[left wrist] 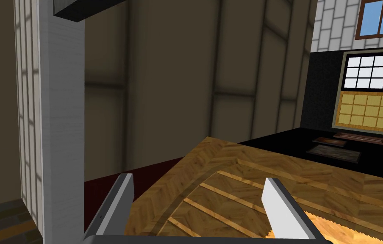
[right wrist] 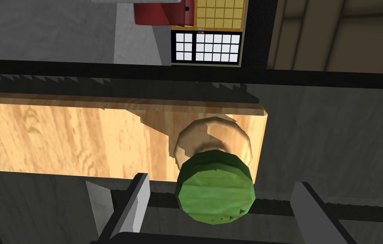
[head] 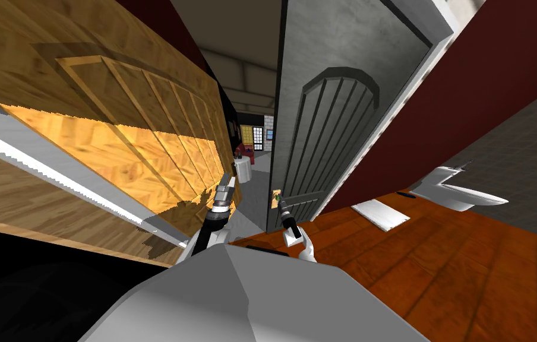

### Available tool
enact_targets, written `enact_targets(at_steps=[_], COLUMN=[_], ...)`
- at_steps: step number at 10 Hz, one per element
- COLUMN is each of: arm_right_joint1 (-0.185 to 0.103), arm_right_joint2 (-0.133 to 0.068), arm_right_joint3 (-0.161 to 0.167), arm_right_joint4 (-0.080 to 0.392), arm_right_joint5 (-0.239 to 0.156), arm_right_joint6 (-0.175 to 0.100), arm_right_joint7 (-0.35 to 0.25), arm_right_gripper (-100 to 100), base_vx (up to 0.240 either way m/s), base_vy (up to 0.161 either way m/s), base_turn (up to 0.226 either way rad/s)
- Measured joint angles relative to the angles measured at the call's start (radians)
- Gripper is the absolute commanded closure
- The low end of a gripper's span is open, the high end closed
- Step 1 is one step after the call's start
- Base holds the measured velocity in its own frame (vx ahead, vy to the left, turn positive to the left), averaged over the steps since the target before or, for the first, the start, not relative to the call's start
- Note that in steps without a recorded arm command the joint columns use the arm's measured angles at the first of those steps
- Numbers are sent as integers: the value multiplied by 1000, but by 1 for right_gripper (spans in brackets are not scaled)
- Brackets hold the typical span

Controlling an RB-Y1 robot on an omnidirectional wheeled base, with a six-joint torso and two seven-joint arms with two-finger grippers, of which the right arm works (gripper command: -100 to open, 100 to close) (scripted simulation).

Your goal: Push the door open

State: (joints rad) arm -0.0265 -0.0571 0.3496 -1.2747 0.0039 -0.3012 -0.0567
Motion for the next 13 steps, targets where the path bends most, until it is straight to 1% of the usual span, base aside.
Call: enact_targets(at_steps=[1,2,7,9,11,12,13], arm_right_joint1=[-2,-3,-5,-2,1,1,-7], arm_right_joint2=[4,5,5,3,3,3,3], arm_right_joint3=[-3,-4,-4,-6,-17,-23,-30], arm_right_joint4=[5,5,4,6,14,13,19], arm_right_joint5=[0,0,0,0,-1,-2,-3], arm_right_joint6=[-2,-2,-1,3,5,6,8], arm_right_joint7=[0,1,1,2,5,7,7], arm_right_gripper=[-100,100,100,100,100,100,100], base_vx=[83,-8,-11,100,141,153,151], base_vy=[37,-6,-5,88,113,94,103], base_turn=[0,-5,5,-37,-48,-37,-46])
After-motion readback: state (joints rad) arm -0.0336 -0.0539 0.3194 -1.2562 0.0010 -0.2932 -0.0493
